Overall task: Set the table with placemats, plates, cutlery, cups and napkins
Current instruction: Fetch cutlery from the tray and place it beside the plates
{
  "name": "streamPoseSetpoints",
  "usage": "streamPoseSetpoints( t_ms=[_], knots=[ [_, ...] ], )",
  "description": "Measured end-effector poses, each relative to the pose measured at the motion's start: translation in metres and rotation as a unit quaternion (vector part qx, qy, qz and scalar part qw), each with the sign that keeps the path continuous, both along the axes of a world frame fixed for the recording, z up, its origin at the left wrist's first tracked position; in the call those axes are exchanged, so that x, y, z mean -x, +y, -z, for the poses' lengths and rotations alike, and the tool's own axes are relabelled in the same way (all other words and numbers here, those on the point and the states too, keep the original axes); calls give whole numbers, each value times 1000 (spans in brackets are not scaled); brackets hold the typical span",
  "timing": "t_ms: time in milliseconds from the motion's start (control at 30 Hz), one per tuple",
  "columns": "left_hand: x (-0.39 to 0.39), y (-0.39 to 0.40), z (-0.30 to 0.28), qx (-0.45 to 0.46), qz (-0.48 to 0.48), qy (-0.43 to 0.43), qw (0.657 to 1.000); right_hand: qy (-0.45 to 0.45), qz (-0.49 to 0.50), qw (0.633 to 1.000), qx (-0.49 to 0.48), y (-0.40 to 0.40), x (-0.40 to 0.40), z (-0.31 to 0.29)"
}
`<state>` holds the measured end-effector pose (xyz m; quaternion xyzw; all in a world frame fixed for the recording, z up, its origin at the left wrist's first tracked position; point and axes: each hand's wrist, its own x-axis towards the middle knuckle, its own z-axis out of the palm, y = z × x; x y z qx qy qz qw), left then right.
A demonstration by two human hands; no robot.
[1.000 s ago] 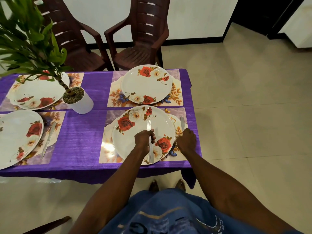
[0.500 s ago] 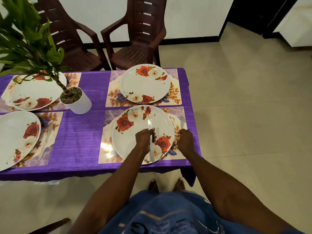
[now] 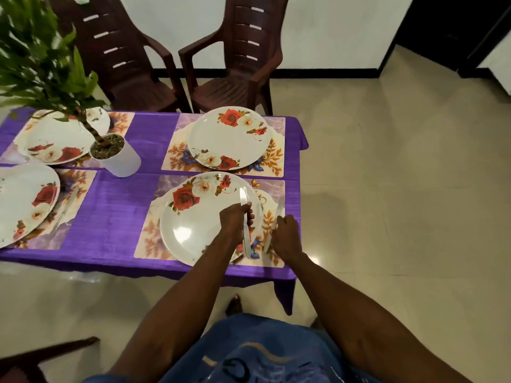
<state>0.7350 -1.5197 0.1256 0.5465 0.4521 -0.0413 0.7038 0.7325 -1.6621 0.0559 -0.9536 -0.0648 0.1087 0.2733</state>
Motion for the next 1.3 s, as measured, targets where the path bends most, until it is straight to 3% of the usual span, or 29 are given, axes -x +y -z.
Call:
streamPoseSetpoints(
  t_ms=[133,233,300,400,567,700,967,1100,1300],
  knots=[
    [-4,-39,-9,-9,-64,-25,998,22,-100,995,5,-22,-13,-1],
    [-5,-62,-16,-21,-104,-39,994,93,-112,987,-61,-31,-30,16],
    [-6,-78,-19,-18,-132,-43,990,128,-94,981,-111,-43,-38,22],
    [-19,-99,-21,22,-139,-49,989,130,-53,975,-173,-69,-46,-17],
    [-63,-144,-13,137,-87,-43,986,184,119,942,-253,-121,-104,-26],
    [-116,-183,-6,168,-81,-56,981,203,187,913,-300,-165,-165,-39],
    [-271,-209,17,134,13,-101,986,272,181,889,-320,-207,-311,-35],
    [-360,-201,18,82,42,-97,991,328,154,872,-330,-205,-397,-48],
    [-482,-176,12,43,-18,-77,996,365,66,864,-340,-170,-520,-67]
  ],
)
